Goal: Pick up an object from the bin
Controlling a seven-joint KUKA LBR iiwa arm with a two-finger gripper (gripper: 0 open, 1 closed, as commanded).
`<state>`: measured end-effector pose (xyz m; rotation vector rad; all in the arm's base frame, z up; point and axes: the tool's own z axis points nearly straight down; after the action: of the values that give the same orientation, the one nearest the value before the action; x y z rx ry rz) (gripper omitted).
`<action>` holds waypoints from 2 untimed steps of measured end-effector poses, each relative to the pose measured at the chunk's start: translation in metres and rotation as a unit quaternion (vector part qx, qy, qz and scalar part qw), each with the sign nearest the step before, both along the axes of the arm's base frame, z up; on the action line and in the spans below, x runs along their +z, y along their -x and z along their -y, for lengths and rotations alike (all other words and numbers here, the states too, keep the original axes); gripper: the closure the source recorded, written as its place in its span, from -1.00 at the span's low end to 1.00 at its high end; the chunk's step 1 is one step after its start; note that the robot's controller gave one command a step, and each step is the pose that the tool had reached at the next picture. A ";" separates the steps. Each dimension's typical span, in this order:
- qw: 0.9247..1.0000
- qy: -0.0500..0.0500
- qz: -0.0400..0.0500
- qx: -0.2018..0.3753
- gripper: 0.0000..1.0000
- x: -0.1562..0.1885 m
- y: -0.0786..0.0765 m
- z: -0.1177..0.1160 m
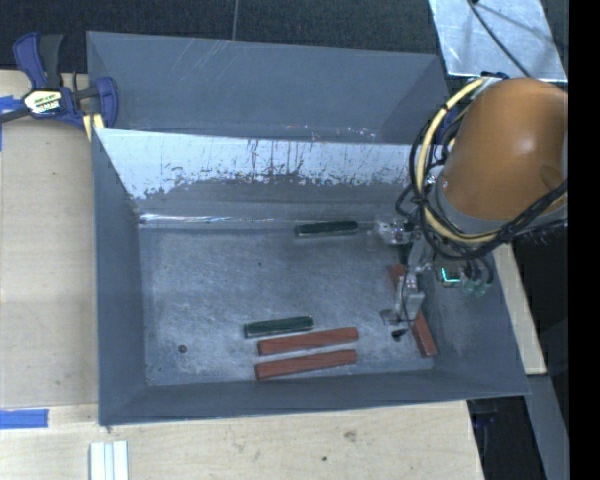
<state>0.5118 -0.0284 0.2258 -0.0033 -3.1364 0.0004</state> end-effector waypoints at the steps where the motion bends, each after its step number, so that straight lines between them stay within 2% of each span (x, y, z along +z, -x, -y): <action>1: 0.995 -0.001 0.000 0.098 -1.00 -0.127 -0.002 -0.040; 2: 0.997 0.000 0.000 0.075 -1.00 -0.156 0.003 -0.041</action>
Offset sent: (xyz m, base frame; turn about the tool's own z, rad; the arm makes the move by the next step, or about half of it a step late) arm 0.0030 0.0394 -0.1236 -0.1957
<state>0.5091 0.0125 0.0701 0.2314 -3.1273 0.0003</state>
